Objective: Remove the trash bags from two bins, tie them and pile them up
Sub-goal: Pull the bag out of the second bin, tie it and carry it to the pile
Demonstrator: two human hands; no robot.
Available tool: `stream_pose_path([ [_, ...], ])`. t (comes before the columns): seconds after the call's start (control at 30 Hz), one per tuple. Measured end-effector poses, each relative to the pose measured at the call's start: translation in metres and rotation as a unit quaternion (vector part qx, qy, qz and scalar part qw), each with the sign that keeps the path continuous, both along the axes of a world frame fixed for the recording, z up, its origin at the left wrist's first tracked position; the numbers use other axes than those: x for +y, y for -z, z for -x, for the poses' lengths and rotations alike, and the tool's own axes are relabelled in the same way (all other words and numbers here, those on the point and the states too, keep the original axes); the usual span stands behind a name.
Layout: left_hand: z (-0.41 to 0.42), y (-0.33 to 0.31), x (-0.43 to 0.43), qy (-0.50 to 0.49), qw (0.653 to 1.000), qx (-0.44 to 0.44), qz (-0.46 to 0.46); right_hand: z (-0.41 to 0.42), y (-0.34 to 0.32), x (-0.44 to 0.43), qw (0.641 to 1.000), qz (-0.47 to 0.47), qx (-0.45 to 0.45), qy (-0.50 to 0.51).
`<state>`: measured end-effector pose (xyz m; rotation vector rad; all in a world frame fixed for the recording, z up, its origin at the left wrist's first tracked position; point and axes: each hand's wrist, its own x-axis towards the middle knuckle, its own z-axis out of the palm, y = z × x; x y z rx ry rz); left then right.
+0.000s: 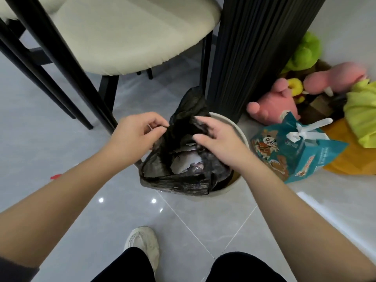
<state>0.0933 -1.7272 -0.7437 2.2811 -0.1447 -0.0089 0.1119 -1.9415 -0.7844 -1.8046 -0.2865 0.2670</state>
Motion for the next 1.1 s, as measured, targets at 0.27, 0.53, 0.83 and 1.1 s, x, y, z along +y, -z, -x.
stream_pose_path([
  [0.27,-0.009,0.011,-0.007,0.022,0.997,-0.01,0.068,-0.022,0.022,0.049,0.985,0.158,-0.036,-0.063],
  [0.53,0.012,0.063,0.026,-0.114,0.945,0.297,0.08,-0.021,0.018,0.029,0.984,0.172,-0.005,0.042],
  [0.83,0.016,0.069,-0.021,-0.066,0.891,0.401,0.202,-0.03,-0.014,0.005,0.973,0.209,-0.05,0.079],
  [1.1,0.015,0.061,-0.044,-0.069,0.899,0.413,0.13,-0.022,-0.015,0.009,0.976,0.202,-0.047,0.058],
])
